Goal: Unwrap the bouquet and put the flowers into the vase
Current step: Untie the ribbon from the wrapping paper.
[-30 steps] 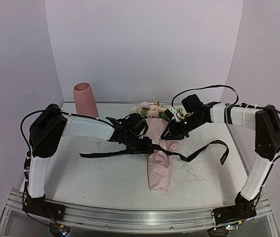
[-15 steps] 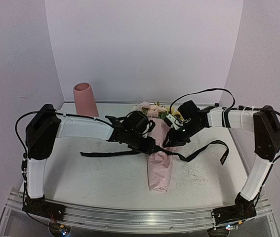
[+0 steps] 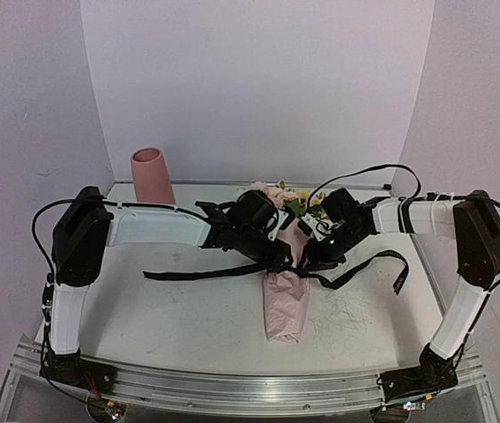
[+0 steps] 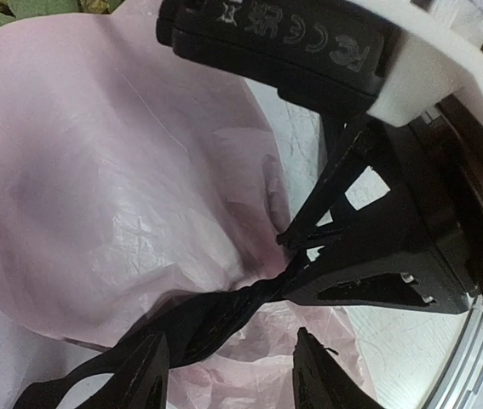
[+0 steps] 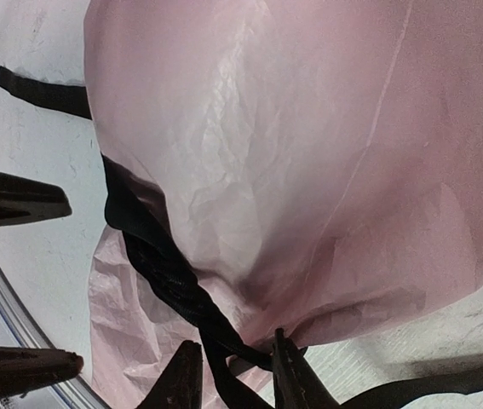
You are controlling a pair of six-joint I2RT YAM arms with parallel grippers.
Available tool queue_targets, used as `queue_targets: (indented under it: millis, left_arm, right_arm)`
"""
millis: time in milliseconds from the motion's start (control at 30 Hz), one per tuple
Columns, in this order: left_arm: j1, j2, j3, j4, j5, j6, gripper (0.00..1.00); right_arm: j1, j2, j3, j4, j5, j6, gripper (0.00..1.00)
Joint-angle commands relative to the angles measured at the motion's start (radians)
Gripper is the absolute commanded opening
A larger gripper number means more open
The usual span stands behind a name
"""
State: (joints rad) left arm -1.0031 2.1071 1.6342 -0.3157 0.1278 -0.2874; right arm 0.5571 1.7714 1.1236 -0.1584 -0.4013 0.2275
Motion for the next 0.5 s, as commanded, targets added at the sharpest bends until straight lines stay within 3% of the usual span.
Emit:
queue_targets:
  millis: [0,167,333,467]
  left_arm:
    - [-0.004,0.036,0.056,-0.016,0.036,0.025,0.50]
    - [-0.004,0.056,0.063,-0.023,0.067,0.030,0.48]
    - [-0.004,0.074,0.073,-0.029,0.095,0.023,0.48]
    - [-0.004,0.084,0.083,-0.038,0.078,0.020,0.49]
  right_arm:
    - [0.004,-0.011,0.001,-0.039,-0.037,-0.018,0.30]
    - [0.004,-0.006,0.010,-0.035,-0.040,-0.016,0.26]
    - [0.005,-0.009,0.009,-0.033,-0.055,-0.017,0.10]
    - [0.005,-0.027,0.007,-0.031,-0.052,-0.010,0.05]
